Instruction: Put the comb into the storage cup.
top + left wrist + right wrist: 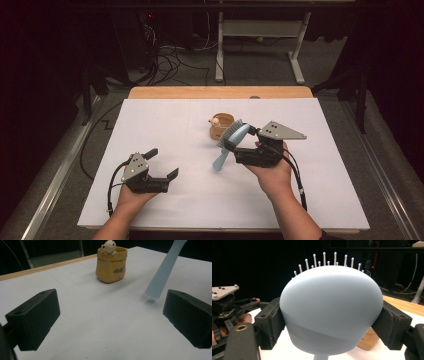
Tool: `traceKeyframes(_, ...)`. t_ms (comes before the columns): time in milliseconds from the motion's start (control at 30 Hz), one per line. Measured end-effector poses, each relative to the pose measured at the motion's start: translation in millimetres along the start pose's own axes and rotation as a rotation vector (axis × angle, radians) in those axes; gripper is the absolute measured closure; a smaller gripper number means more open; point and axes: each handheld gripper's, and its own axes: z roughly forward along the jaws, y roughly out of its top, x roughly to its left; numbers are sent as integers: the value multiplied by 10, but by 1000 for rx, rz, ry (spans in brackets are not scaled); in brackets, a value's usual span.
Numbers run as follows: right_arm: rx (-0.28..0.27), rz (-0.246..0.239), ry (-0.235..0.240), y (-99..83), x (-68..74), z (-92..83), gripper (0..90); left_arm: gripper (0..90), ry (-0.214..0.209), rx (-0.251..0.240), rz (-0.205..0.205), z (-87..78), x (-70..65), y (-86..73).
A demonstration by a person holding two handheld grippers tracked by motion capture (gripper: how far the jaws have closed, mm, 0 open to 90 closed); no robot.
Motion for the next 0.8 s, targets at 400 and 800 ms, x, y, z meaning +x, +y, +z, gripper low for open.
traceKeyframes(400,-13,-4,-53,23,-153,-115,207,0,8,4,-6,-28,45,-14)
traceKeyframes(800,-14,-17,-106,17,-282,-249,207,0,0,-2,-1,-31,29,-24)
